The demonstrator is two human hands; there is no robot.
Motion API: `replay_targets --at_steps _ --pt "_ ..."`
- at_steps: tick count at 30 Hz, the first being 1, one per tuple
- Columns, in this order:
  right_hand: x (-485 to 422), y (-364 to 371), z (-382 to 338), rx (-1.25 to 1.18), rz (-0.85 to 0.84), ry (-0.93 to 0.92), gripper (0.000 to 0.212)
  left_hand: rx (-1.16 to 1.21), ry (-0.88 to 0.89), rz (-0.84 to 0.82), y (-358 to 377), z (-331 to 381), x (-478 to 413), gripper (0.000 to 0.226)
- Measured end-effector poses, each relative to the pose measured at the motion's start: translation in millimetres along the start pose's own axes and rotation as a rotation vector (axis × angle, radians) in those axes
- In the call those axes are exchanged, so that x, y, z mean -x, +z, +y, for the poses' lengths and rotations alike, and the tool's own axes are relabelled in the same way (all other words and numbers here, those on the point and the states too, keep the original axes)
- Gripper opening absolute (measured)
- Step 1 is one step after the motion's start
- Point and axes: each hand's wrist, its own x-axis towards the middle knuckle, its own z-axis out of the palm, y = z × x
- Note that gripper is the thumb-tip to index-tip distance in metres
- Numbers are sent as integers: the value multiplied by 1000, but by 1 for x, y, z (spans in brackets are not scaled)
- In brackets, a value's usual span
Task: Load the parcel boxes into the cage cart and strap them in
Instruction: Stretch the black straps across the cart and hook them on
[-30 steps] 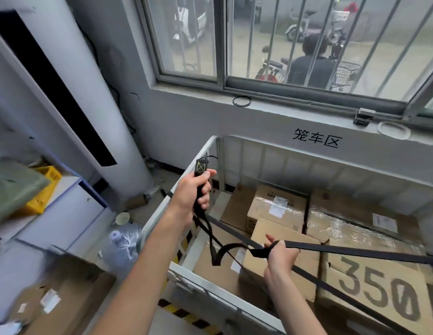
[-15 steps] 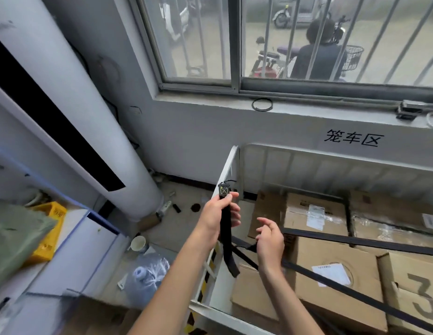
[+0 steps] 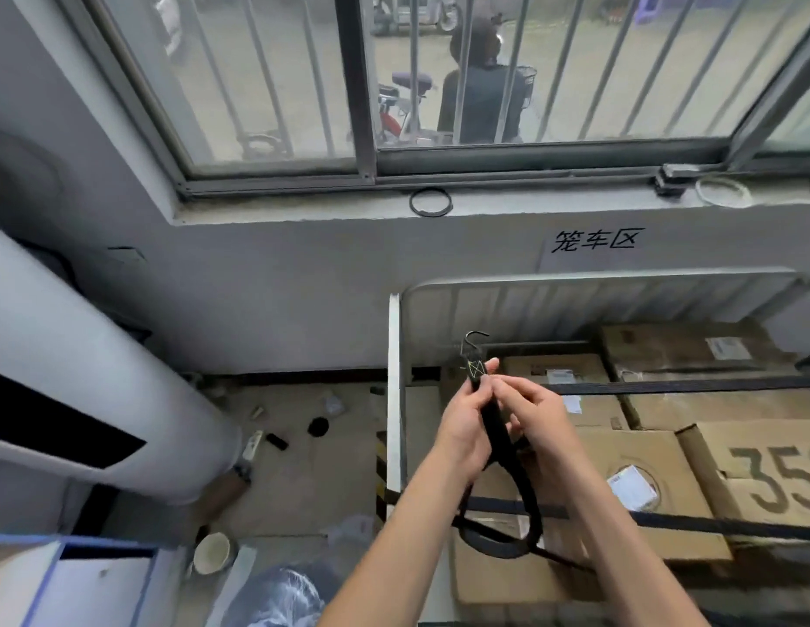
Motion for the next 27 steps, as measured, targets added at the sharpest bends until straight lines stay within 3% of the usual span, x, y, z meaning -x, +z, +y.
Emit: replay_targets --at_steps 4,8,11,14,18,20,22,27 --pt "-32 0 -16 96 58 -20 10 -4 25 1 10 2 -33 32" --pt "-76 1 -18 86 -49 65 11 -87 90 54 8 6 -62 32" --pt "-114 1 -2 83 -69 124 8 -255 105 90 -10 8 -76 28" --pt "-146 4 30 107 -115 162 18 -437 86 91 -32 8 -88 30" --pt "-171 6 70 245 -120 112 10 -676 64 88 -57 6 -88 53" --pt "-176 2 88 286 -67 114 8 -632 92 101 -82 2 -60 58" --pt "-178 -3 104 333 4 123 7 -546 99 152 -110 6 -28 46" --pt "-179 -2 142 430 29 181 14 -230 74 424 -224 34 14 29"
